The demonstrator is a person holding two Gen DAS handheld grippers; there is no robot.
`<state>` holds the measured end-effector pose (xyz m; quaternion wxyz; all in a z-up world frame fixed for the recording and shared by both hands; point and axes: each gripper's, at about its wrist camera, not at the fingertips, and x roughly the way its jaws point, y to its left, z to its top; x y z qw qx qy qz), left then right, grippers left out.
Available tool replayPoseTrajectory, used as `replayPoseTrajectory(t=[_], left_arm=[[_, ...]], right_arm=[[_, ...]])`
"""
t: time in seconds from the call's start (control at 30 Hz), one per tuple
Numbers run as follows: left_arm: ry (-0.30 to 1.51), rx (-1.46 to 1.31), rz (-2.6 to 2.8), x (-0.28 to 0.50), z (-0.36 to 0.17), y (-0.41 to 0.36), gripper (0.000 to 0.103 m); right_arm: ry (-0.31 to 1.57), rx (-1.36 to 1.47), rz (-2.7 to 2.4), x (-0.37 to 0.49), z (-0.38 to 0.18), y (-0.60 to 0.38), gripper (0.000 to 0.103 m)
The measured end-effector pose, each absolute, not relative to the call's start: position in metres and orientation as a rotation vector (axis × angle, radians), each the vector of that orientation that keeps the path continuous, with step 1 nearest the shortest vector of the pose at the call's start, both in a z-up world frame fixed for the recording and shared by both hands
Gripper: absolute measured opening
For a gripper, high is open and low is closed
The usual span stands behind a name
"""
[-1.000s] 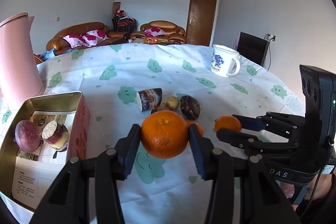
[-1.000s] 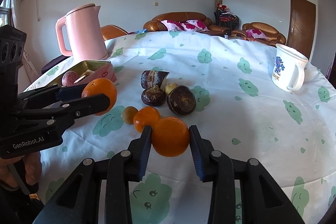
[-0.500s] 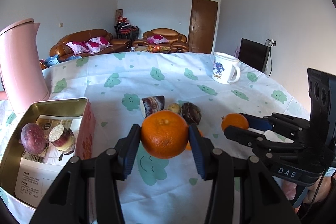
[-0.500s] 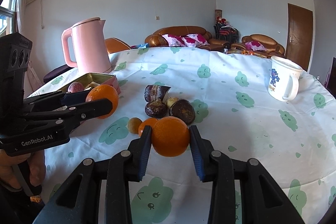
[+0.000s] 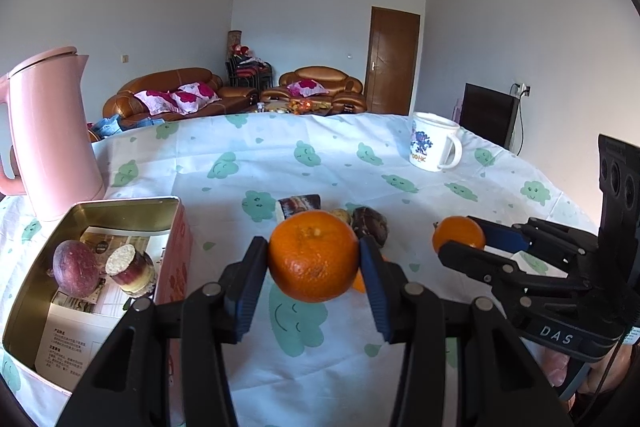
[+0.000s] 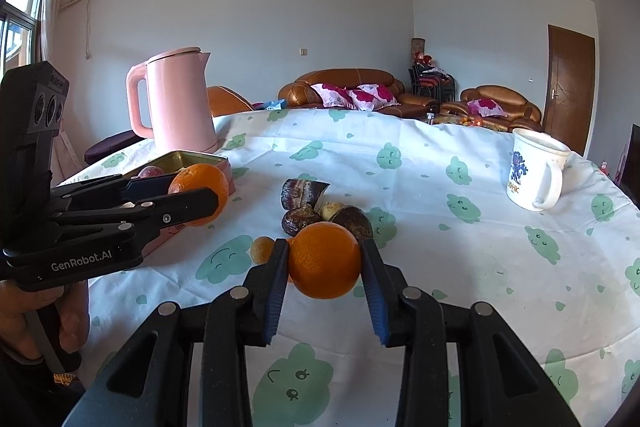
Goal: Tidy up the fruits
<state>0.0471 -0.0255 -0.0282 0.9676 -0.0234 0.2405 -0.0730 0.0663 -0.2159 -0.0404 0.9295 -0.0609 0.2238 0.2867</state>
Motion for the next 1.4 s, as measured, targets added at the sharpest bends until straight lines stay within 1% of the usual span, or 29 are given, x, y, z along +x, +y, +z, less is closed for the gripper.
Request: replayPoseTrajectory(t=[1.4], left_arm=[[0.375, -0.026, -0.111, 0.027, -0.02, -0.025, 0.048]], right_arm=[[0.284, -0.11, 0.593, 0.037, -0.031, -0.225, 0.038]])
